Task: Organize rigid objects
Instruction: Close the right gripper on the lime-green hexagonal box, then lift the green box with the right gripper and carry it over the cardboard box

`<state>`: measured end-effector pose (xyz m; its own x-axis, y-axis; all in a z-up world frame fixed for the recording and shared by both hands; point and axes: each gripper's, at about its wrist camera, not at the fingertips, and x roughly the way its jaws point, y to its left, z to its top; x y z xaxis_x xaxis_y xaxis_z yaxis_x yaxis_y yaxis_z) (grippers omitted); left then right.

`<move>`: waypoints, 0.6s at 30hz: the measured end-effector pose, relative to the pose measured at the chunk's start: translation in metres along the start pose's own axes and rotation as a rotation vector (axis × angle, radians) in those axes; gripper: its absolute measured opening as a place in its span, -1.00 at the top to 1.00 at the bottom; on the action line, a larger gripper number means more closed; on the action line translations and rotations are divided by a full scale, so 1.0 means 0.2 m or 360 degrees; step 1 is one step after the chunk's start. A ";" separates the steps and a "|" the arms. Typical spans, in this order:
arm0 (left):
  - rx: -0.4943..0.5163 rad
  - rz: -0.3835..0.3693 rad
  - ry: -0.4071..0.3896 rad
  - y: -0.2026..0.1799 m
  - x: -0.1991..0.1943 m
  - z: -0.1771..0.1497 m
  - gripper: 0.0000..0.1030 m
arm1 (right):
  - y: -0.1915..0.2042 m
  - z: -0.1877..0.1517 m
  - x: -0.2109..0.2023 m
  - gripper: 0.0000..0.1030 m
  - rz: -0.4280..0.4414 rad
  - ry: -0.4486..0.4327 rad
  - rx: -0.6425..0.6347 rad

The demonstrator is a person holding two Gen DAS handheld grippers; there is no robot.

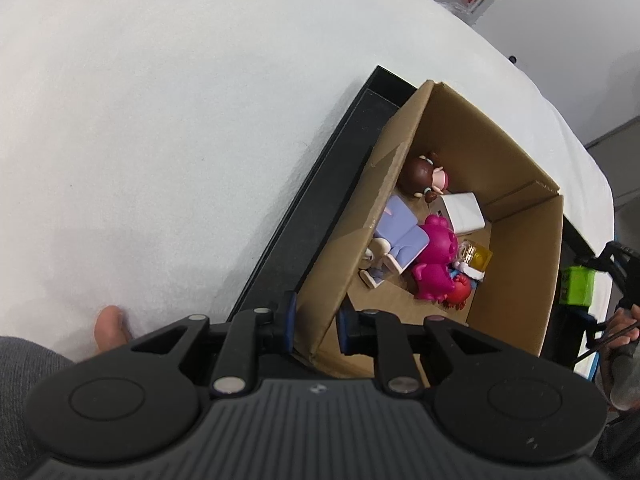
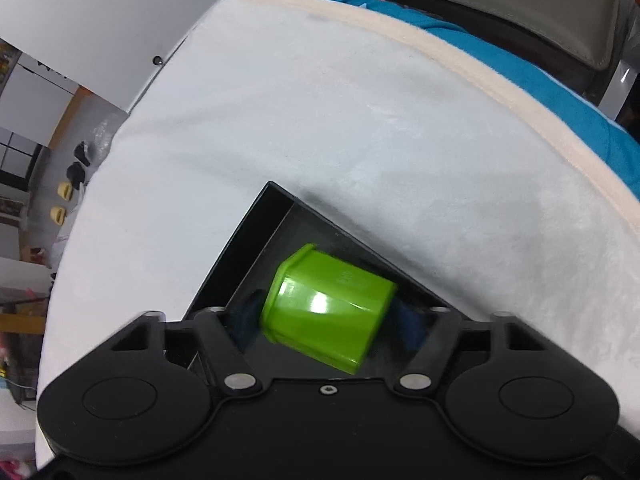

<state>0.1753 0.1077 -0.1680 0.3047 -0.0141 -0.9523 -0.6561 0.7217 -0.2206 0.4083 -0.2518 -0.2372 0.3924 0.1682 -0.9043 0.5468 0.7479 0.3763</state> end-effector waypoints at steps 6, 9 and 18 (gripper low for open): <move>0.0028 -0.0018 -0.0007 0.00 0.00 -0.01 0.65 | -0.06 -0.03 -0.07 -0.22 0.0043 0.0000 -0.0001; 0.0036 -0.0030 -0.0014 0.01 -0.01 -0.01 0.65 | -0.07 -0.04 -0.11 -0.22 0.0067 -0.0004 -0.0002; 0.0030 -0.0031 -0.0020 0.01 -0.02 -0.02 0.65 | -0.15 -0.08 -0.28 -0.22 0.0197 -0.0006 -0.0063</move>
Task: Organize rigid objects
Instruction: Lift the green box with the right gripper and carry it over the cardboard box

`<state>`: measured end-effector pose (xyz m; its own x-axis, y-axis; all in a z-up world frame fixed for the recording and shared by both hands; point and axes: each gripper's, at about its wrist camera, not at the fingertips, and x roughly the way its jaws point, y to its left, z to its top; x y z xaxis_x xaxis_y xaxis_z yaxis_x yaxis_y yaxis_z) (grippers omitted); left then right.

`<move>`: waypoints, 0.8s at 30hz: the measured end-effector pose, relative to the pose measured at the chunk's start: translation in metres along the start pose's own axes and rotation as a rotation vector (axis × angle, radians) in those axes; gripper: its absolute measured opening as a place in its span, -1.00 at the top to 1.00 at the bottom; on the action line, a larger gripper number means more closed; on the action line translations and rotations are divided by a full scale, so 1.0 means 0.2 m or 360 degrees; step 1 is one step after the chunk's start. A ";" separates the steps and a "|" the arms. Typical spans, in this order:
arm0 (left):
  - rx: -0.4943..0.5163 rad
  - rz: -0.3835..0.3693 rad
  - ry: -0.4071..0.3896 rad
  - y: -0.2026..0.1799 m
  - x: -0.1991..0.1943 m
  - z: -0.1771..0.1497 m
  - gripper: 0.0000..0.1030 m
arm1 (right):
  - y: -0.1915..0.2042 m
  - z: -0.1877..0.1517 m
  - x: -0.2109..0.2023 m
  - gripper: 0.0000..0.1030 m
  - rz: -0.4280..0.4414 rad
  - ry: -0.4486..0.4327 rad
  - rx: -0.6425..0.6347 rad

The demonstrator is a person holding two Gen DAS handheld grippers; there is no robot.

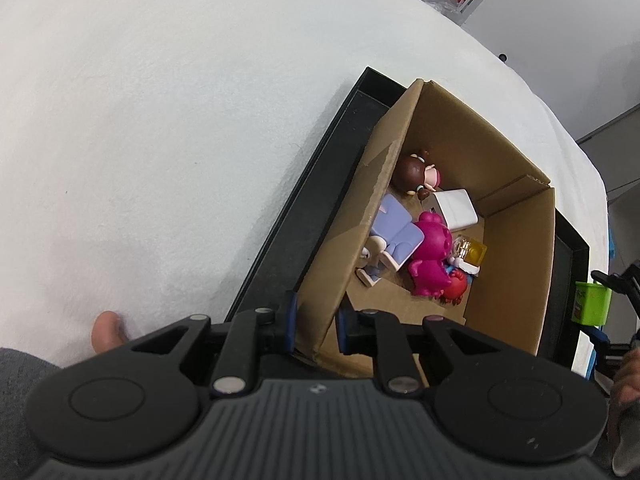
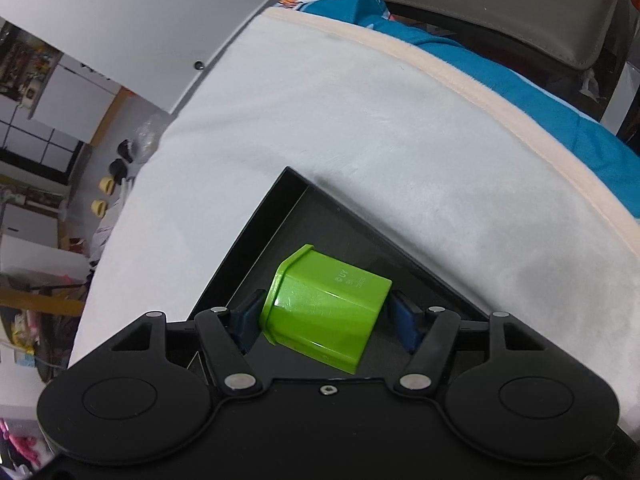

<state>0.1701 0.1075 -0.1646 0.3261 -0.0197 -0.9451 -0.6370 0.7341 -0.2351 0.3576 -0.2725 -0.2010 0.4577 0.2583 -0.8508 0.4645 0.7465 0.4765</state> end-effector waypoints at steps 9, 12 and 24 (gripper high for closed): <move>0.0011 -0.0022 0.0008 0.01 -0.01 -0.01 0.65 | 0.02 -0.05 -0.13 -0.22 0.0075 -0.0027 -0.0016; 0.0015 -0.0031 0.0009 0.01 -0.01 0.00 0.65 | 0.03 -0.08 -0.18 -0.22 0.0095 -0.0038 -0.0039; 0.0023 -0.0073 0.0016 0.03 -0.02 0.00 0.64 | 0.09 -0.14 -0.28 -0.22 0.0138 -0.0054 -0.0107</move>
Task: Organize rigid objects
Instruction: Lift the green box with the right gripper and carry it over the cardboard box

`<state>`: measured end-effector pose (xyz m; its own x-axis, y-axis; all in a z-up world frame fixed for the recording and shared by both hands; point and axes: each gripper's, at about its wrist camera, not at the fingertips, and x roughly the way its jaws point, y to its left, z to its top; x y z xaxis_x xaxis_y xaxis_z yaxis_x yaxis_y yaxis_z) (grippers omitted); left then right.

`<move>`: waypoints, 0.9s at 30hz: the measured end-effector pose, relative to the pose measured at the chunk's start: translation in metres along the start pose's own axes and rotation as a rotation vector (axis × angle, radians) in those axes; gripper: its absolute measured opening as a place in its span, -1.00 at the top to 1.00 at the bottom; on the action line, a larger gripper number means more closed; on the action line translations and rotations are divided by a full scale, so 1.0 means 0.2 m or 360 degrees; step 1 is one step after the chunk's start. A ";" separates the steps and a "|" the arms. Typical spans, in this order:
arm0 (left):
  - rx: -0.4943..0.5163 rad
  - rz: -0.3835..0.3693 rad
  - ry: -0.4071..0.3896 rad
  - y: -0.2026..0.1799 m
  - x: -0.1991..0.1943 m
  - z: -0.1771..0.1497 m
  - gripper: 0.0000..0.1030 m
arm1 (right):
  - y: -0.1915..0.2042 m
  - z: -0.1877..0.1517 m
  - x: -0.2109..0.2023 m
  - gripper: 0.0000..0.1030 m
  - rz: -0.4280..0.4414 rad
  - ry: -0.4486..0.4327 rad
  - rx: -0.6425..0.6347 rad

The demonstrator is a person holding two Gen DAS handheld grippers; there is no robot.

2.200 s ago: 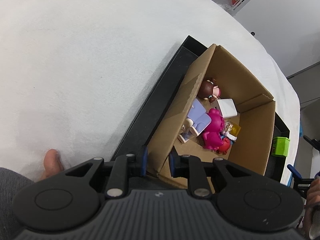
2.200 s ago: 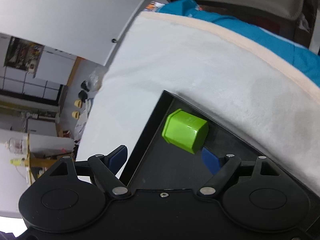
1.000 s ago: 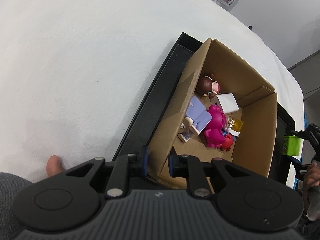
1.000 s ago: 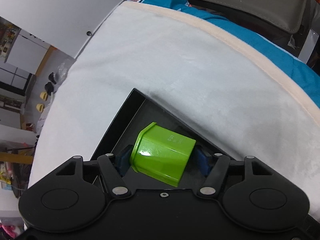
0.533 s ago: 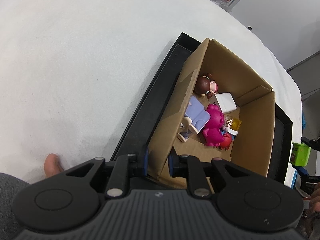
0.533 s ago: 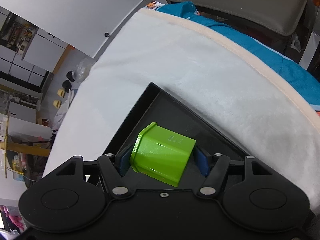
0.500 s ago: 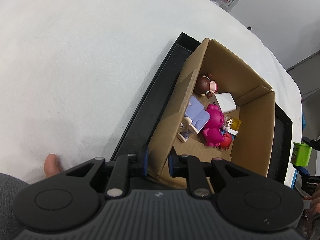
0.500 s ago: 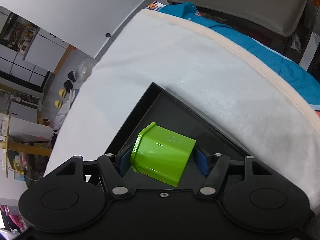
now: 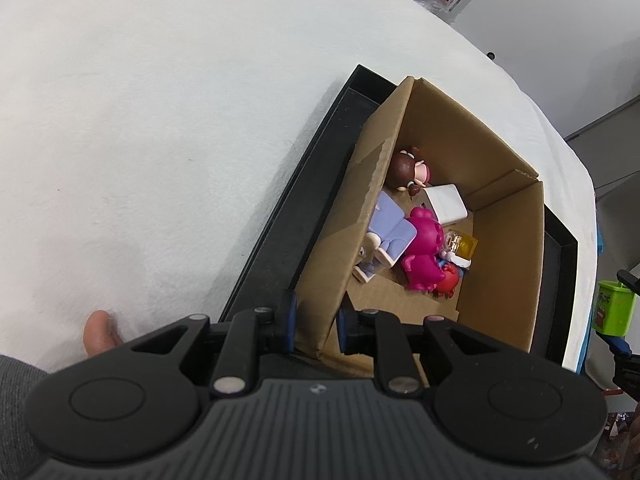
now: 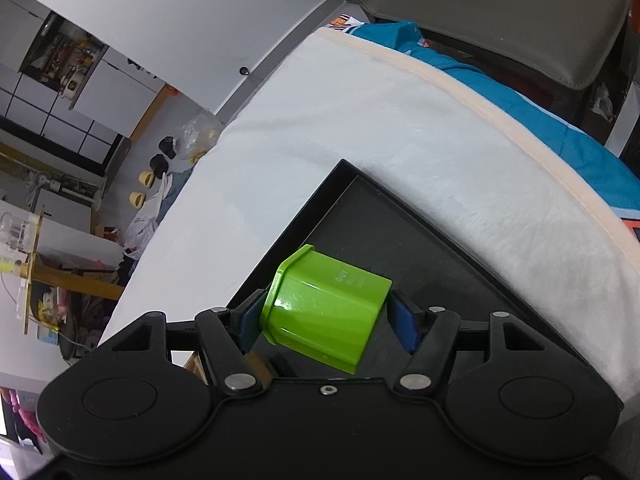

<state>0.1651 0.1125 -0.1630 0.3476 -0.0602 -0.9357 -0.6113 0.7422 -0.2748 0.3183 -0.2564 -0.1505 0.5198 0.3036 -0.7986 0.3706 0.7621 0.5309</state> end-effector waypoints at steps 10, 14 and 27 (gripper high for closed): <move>-0.0009 -0.0045 0.0014 0.03 0.00 0.00 0.62 | 0.10 -0.08 -0.05 -0.22 0.0051 0.0011 -0.0069; -0.0009 -0.0056 0.0019 0.03 0.00 0.01 0.62 | 0.15 -0.11 -0.07 -0.22 0.0071 0.0014 -0.0100; -0.0012 -0.0099 0.0031 0.06 0.00 0.02 0.61 | 0.30 -0.22 -0.10 -0.23 0.0159 0.0079 -0.0212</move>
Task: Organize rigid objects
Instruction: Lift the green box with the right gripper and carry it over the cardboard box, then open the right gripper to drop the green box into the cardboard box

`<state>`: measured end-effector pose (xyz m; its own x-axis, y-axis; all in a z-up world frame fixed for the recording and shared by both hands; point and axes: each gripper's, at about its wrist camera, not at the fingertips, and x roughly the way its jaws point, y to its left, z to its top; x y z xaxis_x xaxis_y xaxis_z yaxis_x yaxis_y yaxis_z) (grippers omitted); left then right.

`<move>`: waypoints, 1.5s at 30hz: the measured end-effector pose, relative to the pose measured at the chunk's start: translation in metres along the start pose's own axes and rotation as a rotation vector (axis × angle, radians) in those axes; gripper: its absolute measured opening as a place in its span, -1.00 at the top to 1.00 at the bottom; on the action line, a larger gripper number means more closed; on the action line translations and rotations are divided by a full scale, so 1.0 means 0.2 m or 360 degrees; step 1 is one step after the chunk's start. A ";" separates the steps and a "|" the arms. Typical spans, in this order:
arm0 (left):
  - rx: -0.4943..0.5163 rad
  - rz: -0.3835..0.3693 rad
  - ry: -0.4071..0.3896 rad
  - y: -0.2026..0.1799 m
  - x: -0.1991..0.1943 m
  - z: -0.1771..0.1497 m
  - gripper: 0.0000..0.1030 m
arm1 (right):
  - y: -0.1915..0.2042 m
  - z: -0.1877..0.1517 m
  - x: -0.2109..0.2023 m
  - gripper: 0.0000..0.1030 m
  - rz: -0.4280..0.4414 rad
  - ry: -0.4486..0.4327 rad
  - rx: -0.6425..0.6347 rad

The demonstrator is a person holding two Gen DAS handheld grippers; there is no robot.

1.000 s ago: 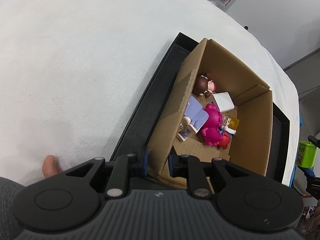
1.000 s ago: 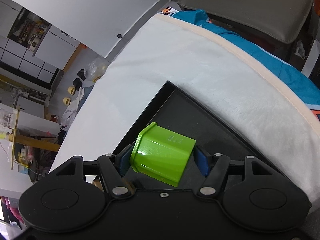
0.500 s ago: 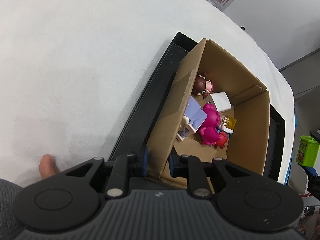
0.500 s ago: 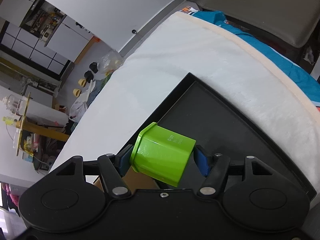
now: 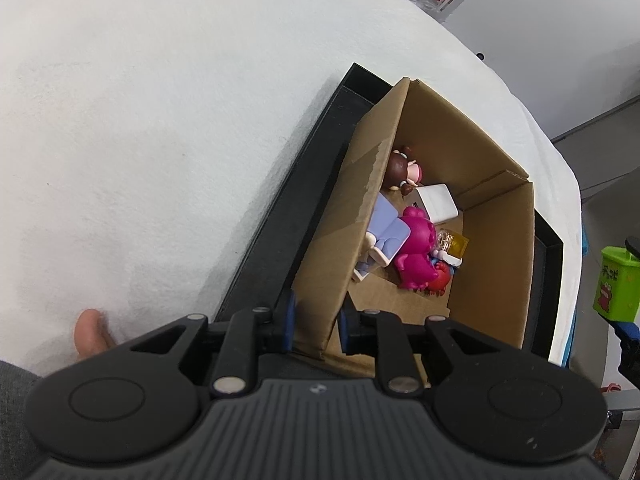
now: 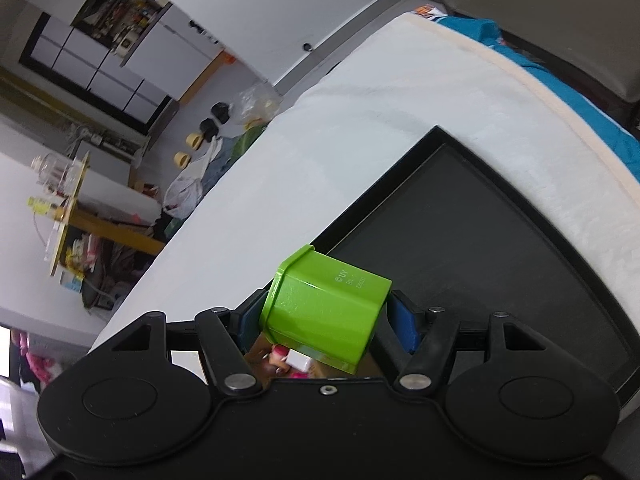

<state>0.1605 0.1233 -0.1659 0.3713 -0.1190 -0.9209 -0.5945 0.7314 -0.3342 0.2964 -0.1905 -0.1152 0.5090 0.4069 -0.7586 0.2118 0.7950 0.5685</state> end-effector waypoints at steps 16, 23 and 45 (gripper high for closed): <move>-0.0013 -0.0060 0.0017 0.03 0.00 0.00 0.60 | 0.21 -0.19 0.05 -0.23 0.0096 0.0232 -0.0210; -0.0016 -0.0055 0.0020 0.03 -0.01 0.01 0.59 | 0.25 -0.24 0.04 -0.33 0.0056 0.0264 -0.0300; 0.0025 0.0002 -0.0061 -0.05 -0.12 0.01 0.60 | 0.09 -0.20 -0.11 -0.48 0.0108 0.0227 -0.0206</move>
<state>0.1589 0.1200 -0.1400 0.3978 -0.0921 -0.9128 -0.5840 0.7420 -0.3294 0.2560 -0.1681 -0.1008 0.3934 0.5137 -0.7625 0.0675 0.8110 0.5812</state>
